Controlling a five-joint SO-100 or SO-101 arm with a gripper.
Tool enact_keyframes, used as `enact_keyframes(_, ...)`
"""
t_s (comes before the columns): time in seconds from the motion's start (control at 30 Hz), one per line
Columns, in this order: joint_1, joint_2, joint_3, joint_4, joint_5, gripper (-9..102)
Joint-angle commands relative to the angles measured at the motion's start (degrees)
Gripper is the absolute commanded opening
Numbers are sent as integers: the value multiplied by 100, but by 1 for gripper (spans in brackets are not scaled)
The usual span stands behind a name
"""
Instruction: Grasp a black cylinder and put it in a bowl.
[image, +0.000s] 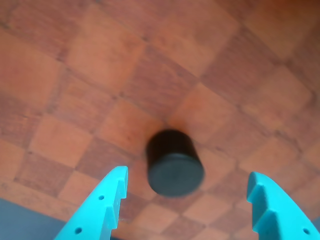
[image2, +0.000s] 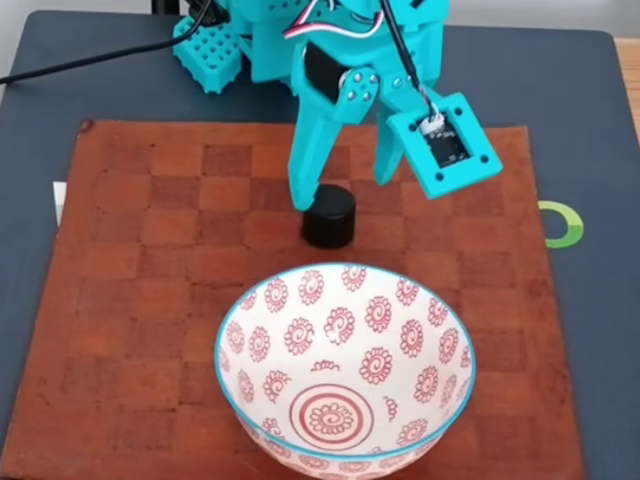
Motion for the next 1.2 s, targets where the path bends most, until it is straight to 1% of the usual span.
enact_keyframes(0.0,35,26,62,-185,26,30)
enact_keyframes(0.2,88,26,457,-571,26,29)
enact_keyframes(0.57,281,35,800,-580,0,29)
enact_keyframes(1.17,439,18,809,-580,-44,29)
